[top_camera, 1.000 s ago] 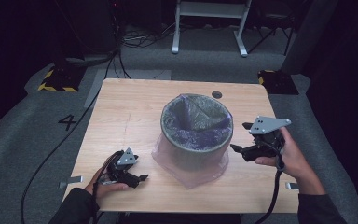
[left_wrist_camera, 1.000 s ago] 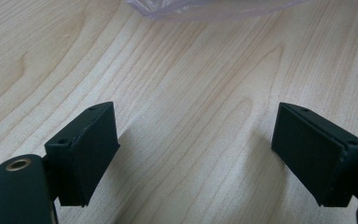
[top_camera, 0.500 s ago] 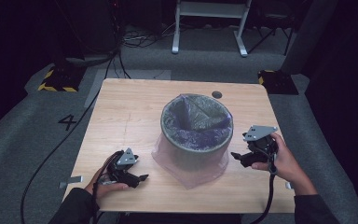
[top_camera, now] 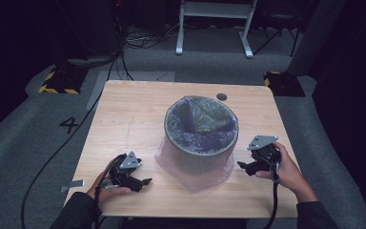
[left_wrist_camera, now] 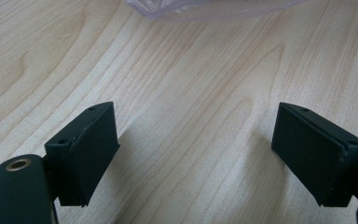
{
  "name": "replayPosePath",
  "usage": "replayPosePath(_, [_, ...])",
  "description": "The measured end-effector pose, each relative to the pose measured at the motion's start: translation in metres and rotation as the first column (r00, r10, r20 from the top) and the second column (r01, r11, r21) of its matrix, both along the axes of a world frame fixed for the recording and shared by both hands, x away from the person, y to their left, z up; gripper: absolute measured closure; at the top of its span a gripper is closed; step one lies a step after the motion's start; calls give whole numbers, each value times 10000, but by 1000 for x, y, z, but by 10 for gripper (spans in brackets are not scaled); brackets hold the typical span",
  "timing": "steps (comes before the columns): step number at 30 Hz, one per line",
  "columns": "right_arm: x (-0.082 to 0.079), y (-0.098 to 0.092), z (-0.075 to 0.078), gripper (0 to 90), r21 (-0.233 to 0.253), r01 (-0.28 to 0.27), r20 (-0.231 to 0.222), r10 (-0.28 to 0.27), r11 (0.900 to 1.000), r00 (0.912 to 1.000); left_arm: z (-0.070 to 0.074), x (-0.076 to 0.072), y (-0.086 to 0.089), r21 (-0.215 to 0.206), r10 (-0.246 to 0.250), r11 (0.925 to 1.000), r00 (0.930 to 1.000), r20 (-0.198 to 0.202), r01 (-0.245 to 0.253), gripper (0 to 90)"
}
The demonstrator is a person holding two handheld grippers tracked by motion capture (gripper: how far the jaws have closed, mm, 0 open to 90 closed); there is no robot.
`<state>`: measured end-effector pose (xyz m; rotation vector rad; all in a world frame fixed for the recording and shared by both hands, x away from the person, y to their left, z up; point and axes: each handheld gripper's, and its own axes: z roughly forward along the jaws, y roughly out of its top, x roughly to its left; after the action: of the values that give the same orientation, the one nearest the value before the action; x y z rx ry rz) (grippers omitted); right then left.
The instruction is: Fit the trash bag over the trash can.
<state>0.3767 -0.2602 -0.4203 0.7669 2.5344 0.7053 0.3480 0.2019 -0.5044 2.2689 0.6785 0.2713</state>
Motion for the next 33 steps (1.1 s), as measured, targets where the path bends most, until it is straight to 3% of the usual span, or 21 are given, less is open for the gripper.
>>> replayPosePath(14, [-5, -13, -32, 190, -121, 444, -118, -446, 9989, 9989, 0, 0, 0, 4, -1, 10000, 10000, -1, 1, 140])
replayPosePath(25, [-17, -27, -45, 191, 352, 762, 88, -766, 9965, 9970, 0, 0, 0, 3, 1, 10000, 10000, 1, -1, 140])
replayPosePath(33, [-27, -42, -56, 190, 1074, 1167, 137, -1189, 9873, 9928, 0, 0, 0, 0, 18, 10000, 10000, 0, -18, 140])
